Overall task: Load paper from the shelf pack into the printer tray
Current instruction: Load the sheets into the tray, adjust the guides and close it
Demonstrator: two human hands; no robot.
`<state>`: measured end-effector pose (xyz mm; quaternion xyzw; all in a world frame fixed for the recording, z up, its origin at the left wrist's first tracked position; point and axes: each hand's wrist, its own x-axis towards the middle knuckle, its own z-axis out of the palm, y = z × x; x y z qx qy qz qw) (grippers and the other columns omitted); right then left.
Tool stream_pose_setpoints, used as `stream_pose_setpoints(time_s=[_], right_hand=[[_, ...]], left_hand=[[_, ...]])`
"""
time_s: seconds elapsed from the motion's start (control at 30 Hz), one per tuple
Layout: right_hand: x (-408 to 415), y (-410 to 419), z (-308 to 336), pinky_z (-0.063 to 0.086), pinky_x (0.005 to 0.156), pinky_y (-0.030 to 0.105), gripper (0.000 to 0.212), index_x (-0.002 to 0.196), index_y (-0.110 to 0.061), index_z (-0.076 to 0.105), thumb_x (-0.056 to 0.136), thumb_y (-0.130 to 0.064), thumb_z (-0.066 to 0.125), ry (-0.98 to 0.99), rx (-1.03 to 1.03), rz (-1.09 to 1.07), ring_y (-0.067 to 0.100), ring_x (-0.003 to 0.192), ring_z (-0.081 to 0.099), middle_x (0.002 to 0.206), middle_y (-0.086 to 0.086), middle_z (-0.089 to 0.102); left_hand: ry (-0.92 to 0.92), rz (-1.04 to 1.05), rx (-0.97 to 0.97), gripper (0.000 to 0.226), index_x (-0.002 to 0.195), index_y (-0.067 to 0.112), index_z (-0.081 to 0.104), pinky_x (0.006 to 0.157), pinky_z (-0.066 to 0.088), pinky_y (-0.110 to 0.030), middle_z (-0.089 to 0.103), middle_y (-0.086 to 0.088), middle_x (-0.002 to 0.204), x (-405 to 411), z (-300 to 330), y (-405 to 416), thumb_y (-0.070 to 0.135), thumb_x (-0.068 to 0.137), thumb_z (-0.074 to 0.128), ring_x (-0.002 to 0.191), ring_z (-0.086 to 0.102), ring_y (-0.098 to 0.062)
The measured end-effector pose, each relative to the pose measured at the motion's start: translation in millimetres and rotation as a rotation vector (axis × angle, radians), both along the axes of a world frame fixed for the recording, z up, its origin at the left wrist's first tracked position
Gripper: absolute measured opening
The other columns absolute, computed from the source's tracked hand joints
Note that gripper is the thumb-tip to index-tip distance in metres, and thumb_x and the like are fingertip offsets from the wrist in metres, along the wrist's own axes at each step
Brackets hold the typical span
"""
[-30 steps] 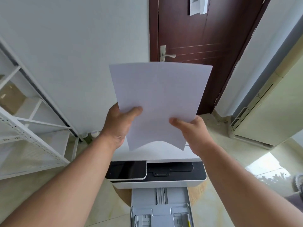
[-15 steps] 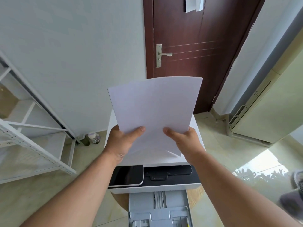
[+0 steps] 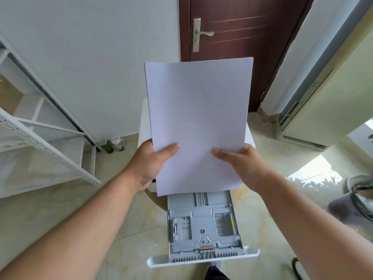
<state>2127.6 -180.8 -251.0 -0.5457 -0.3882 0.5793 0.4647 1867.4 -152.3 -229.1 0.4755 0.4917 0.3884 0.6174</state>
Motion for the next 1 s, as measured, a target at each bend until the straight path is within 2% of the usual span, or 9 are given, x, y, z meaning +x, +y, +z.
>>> stream_pose_setpoints(time_s=[0.13,0.3,0.37,0.5,0.6,0.7,0.77,0.93,1.0], right_hand=[[-16.1,-46.1,-17.1,0.057,0.101,0.054,0.041,0.111,-0.007,0.079,0.073,-0.020,0.087,0.059,-0.084,-0.065,0.036,0.108,0.076,0.115,0.014,0.080],[-16.4,-112.5,-44.2,0.058,0.099,0.052,0.030,0.114,-0.002,0.076,0.086,-0.013,0.082,-0.023,-0.274,-0.086,0.034,0.103,0.077,0.111,0.015,0.081],[-12.8,-143.7,-53.8,0.060,0.094,0.047,0.032,0.115,-0.001,0.075,0.088,-0.016,0.081,-0.051,-0.367,-0.086,0.033,0.103,0.078,0.112,0.016,0.081],[-6.4,-198.6,-73.5,0.063,0.078,0.041,0.031,0.114,-0.004,0.075,0.086,-0.015,0.084,-0.076,-0.529,-0.162,0.032,0.091,0.080,0.102,0.012,0.083],[-2.8,-224.2,-94.6,0.062,0.089,0.050,0.030,0.108,-0.009,0.076,0.080,-0.016,0.085,-0.109,-0.636,-0.212,0.040,0.096,0.078,0.100,0.014,0.083],[-1.5,-236.8,-111.6,0.059,0.083,0.045,0.024,0.103,-0.010,0.077,0.079,-0.012,0.079,-0.136,-0.713,-0.240,0.043,0.101,0.076,0.099,0.017,0.082],[-1.8,-239.6,-120.5,0.061,0.085,0.047,0.023,0.105,-0.010,0.077,0.082,-0.010,0.077,-0.135,-0.738,-0.213,0.042,0.099,0.077,0.099,0.016,0.082],[-7.5,-233.8,-133.2,0.059,0.094,0.049,0.044,0.104,-0.014,0.077,0.062,-0.024,0.078,-0.156,-0.754,-0.135,0.037,0.100,0.076,0.101,0.012,0.082],[-8.4,-230.8,-138.3,0.058,0.098,0.049,0.046,0.105,-0.013,0.077,0.061,-0.025,0.076,-0.158,-0.755,-0.134,0.037,0.102,0.075,0.104,0.013,0.081]], left_hand=[[0.011,0.003,-0.079,0.029,0.123,0.014,0.072,0.109,0.049,-0.049,0.077,-0.002,0.121,-6.1,-37.5,-48.2,0.016,0.094,0.073,0.117,0.071,-0.021],[0.095,-0.012,-0.123,0.016,0.112,0.020,0.075,0.106,0.052,-0.044,0.079,0.007,0.112,-4.0,-76.9,-105.3,0.017,0.097,0.070,0.108,0.074,-0.012],[0.107,-0.044,-0.167,0.017,0.114,0.018,0.075,0.105,0.053,-0.040,0.079,0.009,0.111,0.0,-89.8,-126.5,0.017,0.097,0.070,0.107,0.073,-0.010],[0.112,-0.106,-0.321,0.020,0.115,0.016,0.075,0.101,0.056,-0.047,0.080,0.006,0.108,9.2,-119.3,-164.5,0.023,0.097,0.071,0.104,0.075,-0.015],[0.120,-0.151,-0.419,0.023,0.118,0.016,0.074,0.102,0.055,-0.045,0.080,0.007,0.110,14.7,-141.0,-189.1,0.024,0.097,0.071,0.105,0.075,-0.014],[0.146,-0.171,-0.495,0.039,0.119,0.017,0.073,0.105,0.053,-0.047,0.080,0.007,0.111,15.9,-161.8,-205.0,0.037,0.086,0.077,0.106,0.075,-0.015],[0.141,-0.160,-0.549,0.044,0.120,0.015,0.072,0.104,0.054,-0.050,0.080,0.004,0.111,14.7,-175.1,-210.2,0.038,0.082,0.077,0.106,0.075,-0.019],[0.113,-0.122,-0.697,0.026,0.118,0.014,0.070,0.090,0.060,-0.043,0.081,-0.002,0.106,13.2,-193.1,-211.3,0.023,0.094,0.074,0.098,0.077,-0.024],[0.103,-0.117,-0.729,0.025,0.119,0.014,0.069,0.091,0.060,-0.044,0.081,-0.002,0.108,12.1,-199.1,-209.2,0.022,0.096,0.073,0.100,0.077,-0.026]])
